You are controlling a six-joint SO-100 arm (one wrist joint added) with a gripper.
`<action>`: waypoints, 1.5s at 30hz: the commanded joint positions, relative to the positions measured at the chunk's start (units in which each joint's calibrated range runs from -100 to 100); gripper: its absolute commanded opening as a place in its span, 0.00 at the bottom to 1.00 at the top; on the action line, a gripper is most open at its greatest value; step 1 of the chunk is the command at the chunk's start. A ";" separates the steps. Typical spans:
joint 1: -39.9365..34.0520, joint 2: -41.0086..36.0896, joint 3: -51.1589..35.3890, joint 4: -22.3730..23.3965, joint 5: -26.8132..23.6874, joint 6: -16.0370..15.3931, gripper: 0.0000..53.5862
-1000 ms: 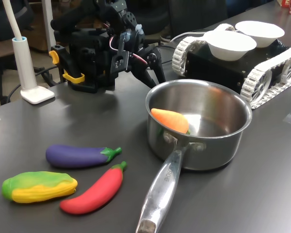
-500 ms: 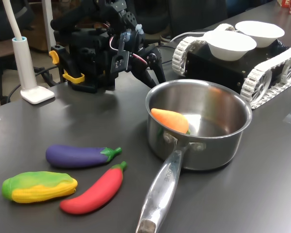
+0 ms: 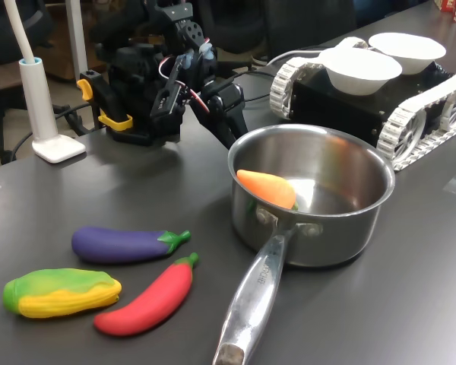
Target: Pick up the chilli and place them in the pan
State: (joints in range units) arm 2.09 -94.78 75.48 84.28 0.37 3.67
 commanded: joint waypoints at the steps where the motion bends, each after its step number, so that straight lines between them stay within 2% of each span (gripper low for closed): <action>1: 1.35 -0.66 -1.37 -3.29 0.39 -0.06 0.16; 5: 4.79 -0.66 0.72 -7.30 1.32 0.02 0.13; 6: 4.68 -0.75 1.17 -8.33 1.42 0.02 0.10; 14: 4.22 -0.75 0.99 -7.64 1.71 0.02 0.11; 19: 3.07 -0.75 0.99 -7.73 2.44 0.02 0.01; 21: 3.07 -0.75 1.08 -7.90 2.39 0.02 0.00; 45: 3.07 -0.75 1.26 -8.41 2.54 0.02 0.00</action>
State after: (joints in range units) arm 5.17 -94.70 77.47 79.09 2.52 3.67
